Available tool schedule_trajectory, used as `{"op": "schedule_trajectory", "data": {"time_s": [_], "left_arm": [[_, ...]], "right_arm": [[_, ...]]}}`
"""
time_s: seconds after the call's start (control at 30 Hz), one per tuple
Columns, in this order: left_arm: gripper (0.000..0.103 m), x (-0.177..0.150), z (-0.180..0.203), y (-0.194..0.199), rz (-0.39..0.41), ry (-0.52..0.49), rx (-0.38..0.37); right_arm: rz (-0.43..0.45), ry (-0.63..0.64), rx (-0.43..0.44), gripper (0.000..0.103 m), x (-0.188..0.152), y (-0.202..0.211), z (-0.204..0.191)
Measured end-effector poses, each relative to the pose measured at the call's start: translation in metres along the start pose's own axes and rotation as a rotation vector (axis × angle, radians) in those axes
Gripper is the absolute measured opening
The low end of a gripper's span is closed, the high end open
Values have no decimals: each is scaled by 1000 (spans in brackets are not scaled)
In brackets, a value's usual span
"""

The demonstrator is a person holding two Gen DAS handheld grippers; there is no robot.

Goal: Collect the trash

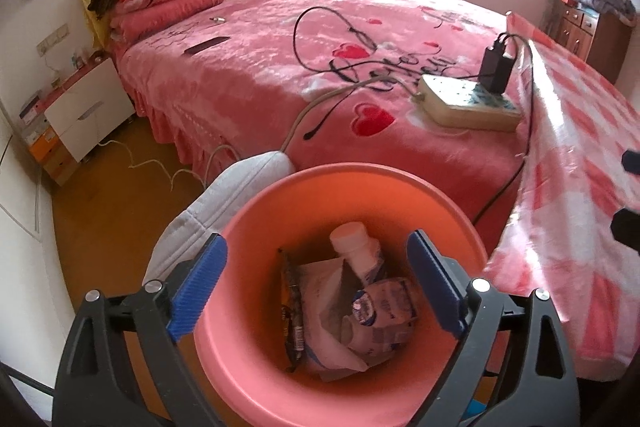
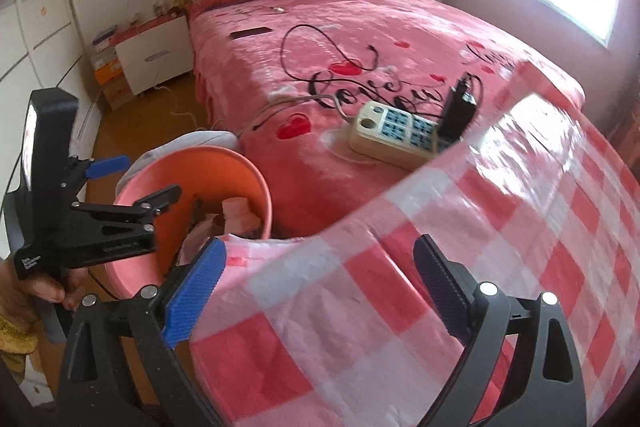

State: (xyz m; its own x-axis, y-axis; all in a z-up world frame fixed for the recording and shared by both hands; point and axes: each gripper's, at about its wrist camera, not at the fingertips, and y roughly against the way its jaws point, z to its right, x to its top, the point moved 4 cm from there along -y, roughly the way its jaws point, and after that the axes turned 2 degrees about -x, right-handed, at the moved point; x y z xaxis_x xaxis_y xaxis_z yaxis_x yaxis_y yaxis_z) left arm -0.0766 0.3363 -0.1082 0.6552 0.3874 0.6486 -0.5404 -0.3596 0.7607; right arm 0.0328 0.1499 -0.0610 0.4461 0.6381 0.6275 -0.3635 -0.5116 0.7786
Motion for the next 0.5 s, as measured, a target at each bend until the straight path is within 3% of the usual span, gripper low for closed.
{"op": "schedule_trajectory", "data": {"time_s": [0.5], "left_arm": [[92,28,34,55,112,-68,-38]], "right_arm": [[30,-132,-31,94,-41,34,46]]}}
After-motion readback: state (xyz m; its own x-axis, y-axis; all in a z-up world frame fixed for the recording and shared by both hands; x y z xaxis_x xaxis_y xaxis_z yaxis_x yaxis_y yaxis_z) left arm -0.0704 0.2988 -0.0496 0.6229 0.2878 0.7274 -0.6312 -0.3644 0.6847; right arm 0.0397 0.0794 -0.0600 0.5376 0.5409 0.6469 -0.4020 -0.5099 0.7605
